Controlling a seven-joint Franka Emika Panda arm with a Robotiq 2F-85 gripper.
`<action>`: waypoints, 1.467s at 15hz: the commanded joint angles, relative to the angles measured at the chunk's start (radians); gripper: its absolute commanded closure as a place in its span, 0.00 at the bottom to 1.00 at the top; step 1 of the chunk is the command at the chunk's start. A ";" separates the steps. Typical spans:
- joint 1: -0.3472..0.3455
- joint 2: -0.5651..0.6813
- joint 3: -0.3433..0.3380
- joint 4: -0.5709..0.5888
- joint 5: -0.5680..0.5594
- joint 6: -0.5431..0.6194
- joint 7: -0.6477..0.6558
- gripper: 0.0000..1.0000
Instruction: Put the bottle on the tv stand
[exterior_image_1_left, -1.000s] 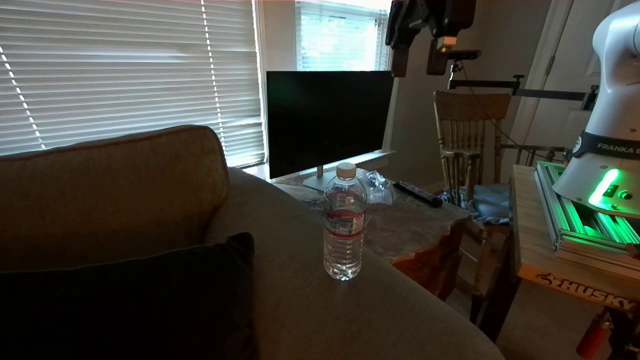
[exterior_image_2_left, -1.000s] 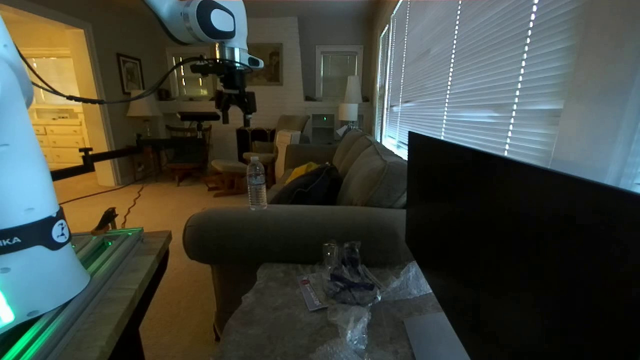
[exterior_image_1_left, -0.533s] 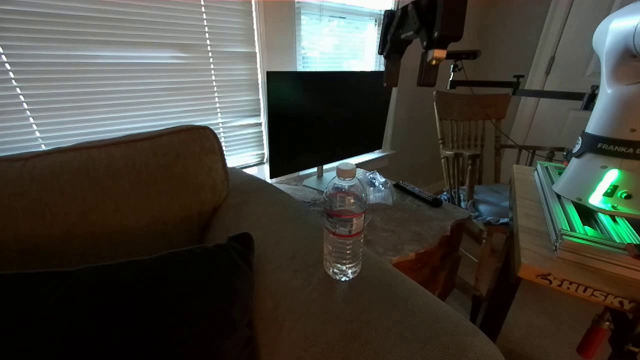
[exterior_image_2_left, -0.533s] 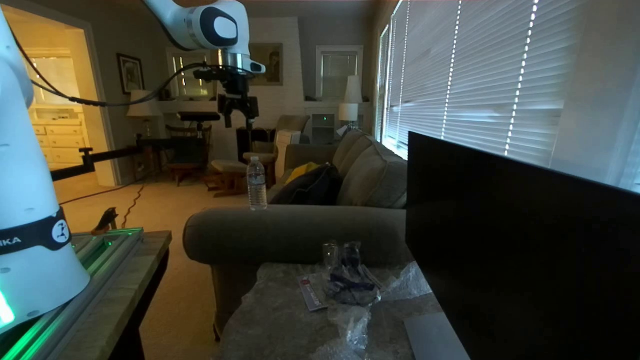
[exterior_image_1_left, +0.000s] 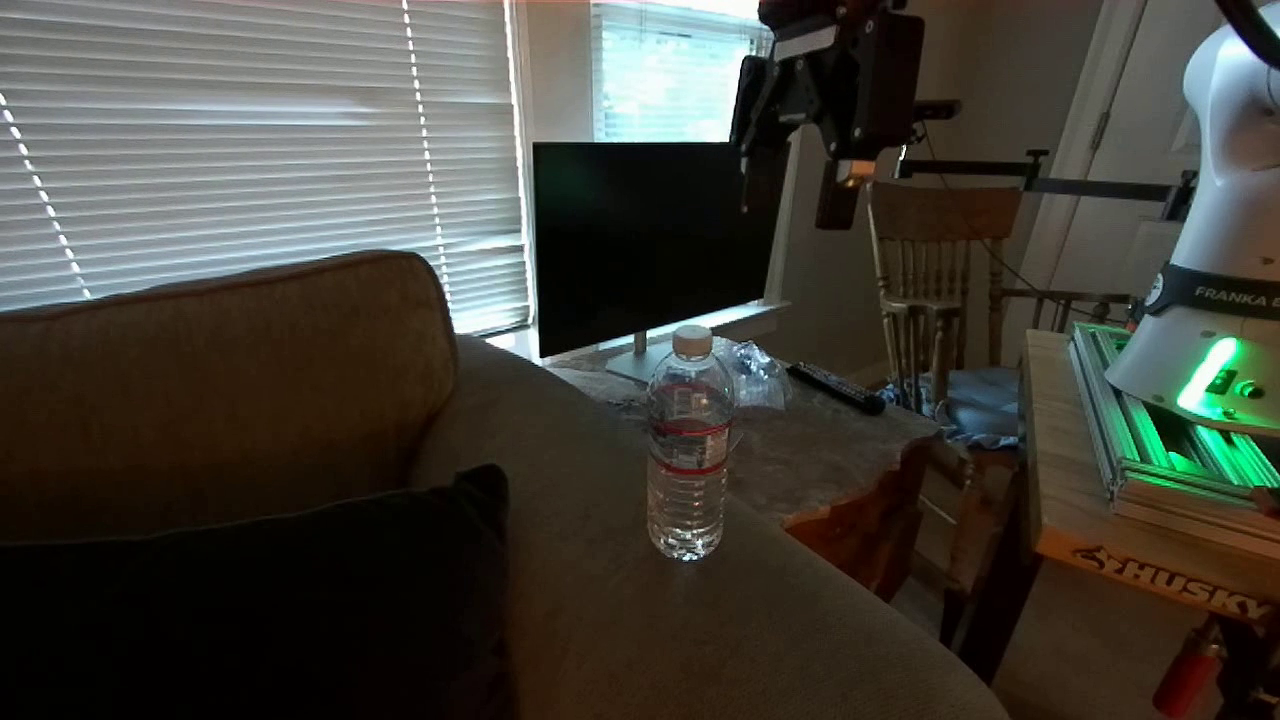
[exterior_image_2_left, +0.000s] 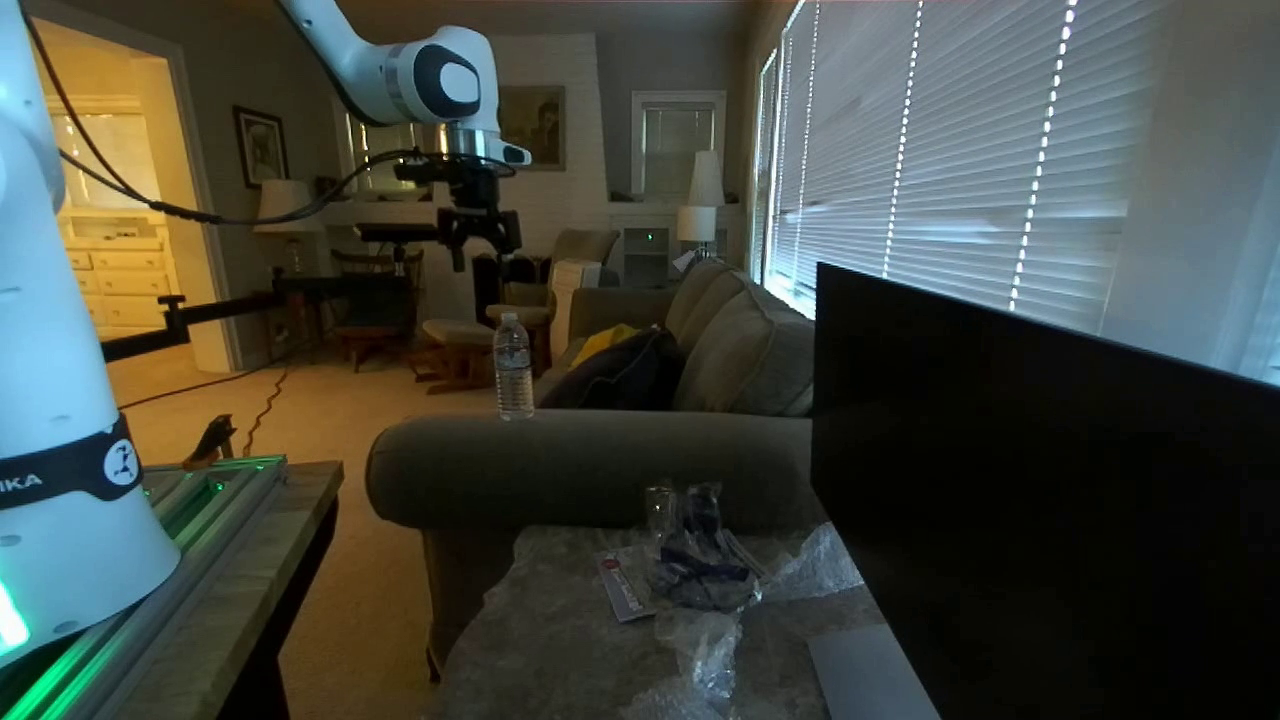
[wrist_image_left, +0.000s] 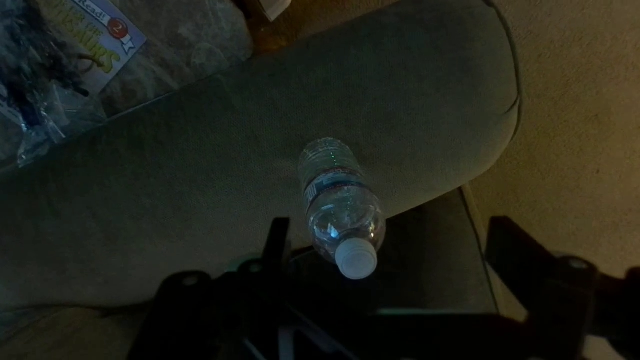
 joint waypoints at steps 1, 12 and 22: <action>0.026 0.078 0.007 0.071 -0.094 -0.003 0.044 0.00; 0.097 0.270 -0.026 0.255 -0.204 -0.026 0.058 0.00; 0.129 0.339 -0.085 0.321 -0.208 -0.061 0.064 0.00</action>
